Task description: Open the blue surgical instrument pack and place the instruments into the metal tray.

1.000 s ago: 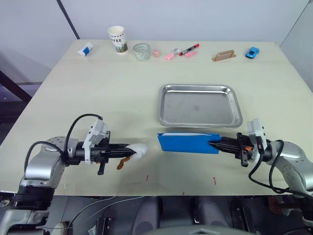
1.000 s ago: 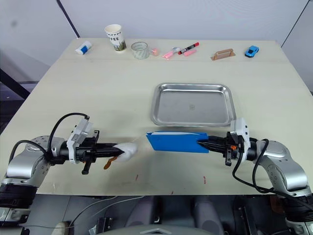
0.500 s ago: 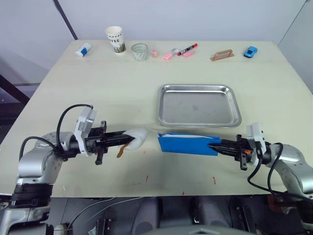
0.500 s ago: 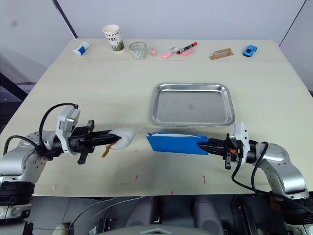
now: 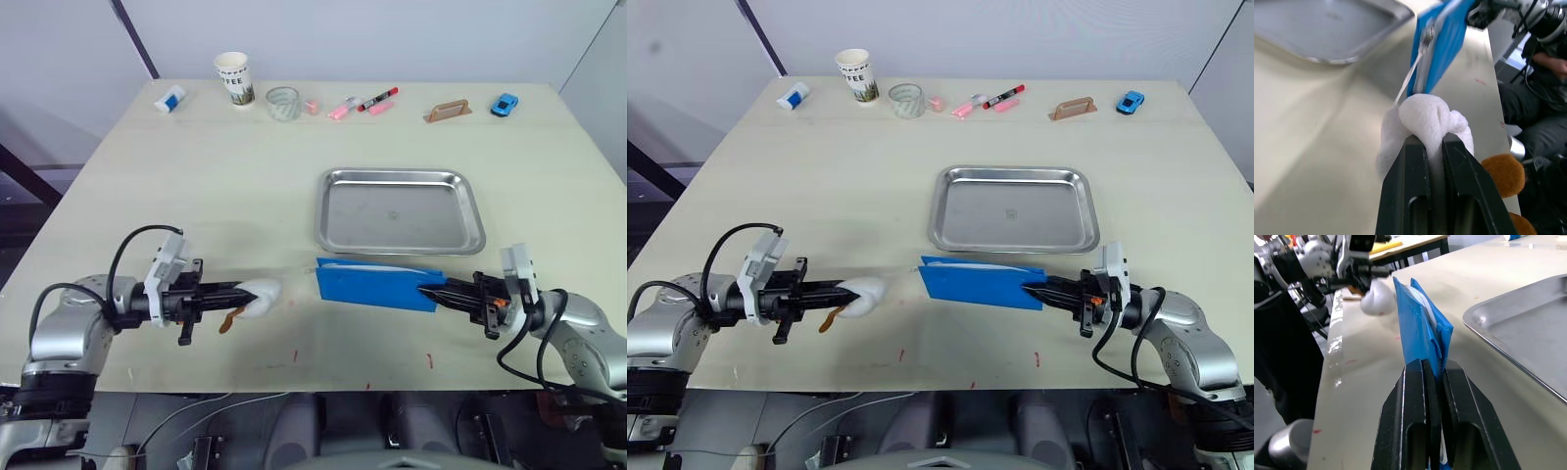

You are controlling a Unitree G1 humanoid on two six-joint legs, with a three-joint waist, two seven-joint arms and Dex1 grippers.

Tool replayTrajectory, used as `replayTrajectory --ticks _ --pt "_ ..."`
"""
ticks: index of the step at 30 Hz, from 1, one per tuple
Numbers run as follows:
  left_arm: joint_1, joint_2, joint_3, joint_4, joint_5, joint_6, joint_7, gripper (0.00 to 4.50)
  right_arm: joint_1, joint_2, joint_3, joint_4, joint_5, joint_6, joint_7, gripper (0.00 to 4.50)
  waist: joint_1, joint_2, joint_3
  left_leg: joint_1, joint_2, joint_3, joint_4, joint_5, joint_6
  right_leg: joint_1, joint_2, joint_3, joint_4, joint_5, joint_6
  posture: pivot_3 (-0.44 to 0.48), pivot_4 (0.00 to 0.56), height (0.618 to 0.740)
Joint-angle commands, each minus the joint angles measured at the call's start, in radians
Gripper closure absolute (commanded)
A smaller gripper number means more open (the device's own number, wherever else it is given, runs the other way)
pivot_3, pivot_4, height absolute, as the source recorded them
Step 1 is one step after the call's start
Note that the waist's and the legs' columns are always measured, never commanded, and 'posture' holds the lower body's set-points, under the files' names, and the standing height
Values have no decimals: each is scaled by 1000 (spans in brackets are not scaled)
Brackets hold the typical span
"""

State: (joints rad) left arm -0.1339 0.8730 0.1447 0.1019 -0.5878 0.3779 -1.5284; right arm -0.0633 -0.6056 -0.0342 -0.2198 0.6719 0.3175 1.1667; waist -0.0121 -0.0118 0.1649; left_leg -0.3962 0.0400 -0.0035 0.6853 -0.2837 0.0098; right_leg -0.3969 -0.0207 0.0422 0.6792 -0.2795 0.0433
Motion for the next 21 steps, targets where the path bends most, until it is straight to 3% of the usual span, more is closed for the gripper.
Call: replayTrajectory --ticks 1,21 --pt "20 8 -2 -18 10 -20 -20 4442 -17 10 -44 -58 58 18 -17 4500 0 0 0 0 0 0 0 0 0 0 0 0 0 0 0 0 150 740" --pt "17 2 -100 45 98 -139 -41 4442 -86 72 -96 -158 236 158 -159 4500 1 0 0 0 0 0 0 0 0 0 0 0 0 0 0 0 150 740"
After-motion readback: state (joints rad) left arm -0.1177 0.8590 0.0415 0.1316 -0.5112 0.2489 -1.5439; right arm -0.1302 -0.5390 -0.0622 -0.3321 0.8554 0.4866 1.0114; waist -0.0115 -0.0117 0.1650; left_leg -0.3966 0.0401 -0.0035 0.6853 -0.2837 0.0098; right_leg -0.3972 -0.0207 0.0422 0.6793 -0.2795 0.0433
